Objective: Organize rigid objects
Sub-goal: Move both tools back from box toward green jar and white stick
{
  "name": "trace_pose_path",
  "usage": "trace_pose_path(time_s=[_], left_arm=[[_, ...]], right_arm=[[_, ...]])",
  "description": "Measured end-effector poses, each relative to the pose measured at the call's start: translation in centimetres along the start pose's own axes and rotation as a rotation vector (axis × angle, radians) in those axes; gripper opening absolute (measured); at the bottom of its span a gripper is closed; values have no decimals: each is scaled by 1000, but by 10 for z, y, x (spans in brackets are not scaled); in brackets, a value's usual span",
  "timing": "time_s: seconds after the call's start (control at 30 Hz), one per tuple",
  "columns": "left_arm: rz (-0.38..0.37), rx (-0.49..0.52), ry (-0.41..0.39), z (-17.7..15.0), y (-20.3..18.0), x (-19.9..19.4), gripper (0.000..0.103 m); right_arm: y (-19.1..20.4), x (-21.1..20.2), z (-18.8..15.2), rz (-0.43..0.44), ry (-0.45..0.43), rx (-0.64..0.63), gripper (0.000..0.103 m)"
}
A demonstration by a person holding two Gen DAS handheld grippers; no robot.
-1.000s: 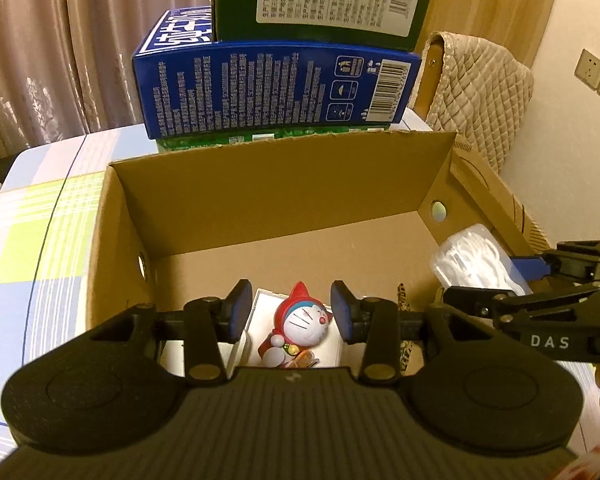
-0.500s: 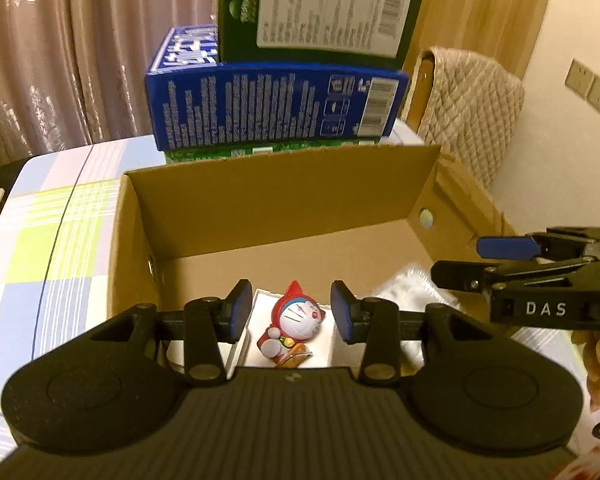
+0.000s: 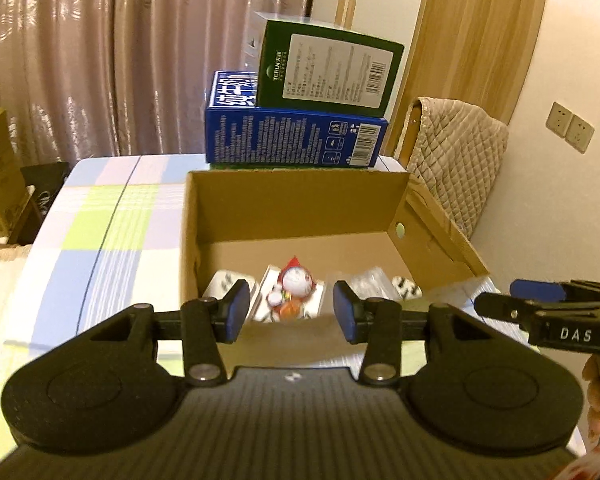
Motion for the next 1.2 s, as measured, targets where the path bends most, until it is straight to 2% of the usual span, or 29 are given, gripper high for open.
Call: trace_pose_path(time_s=[0.17,0.4,0.5,0.63,0.9,1.0,1.07,1.2], left_arm=[[17,-68,8,-31,5,-47,46],[43,-111,26,-71,7,-94,47],[58,-99,22,-82,5,-109,49],[65,-68,38,-93,-1,-118,52],[76,-85,52,-105,0,-124,58],[79,-82,56,-108,1,-124,61],[82,-80,57,-109,2,-123,68],[91,-71,69,-113,7,-118,71]], right_arm=[[13,-39,-33,9,20,29,70],[28,-80,-78,38,57,72,70],[31,-94,-90,35,64,61,70],[34,-105,-96,36,69,40,70],[36,-114,-100,37,62,11,70],[36,-113,-104,40,68,11,70],[37,-111,-105,41,74,7,70],[39,-106,-109,48,89,-21,70]])
Point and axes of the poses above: each gripper's, at about its wrist camera, not at the fingertips, and x roughly the way its jaws point, y to its left, z to its top, the point moved 2 cm from there along x, roughly the way its jaws point, and after that the axes turned 4 degrees about -y, right-handed, at the moved point
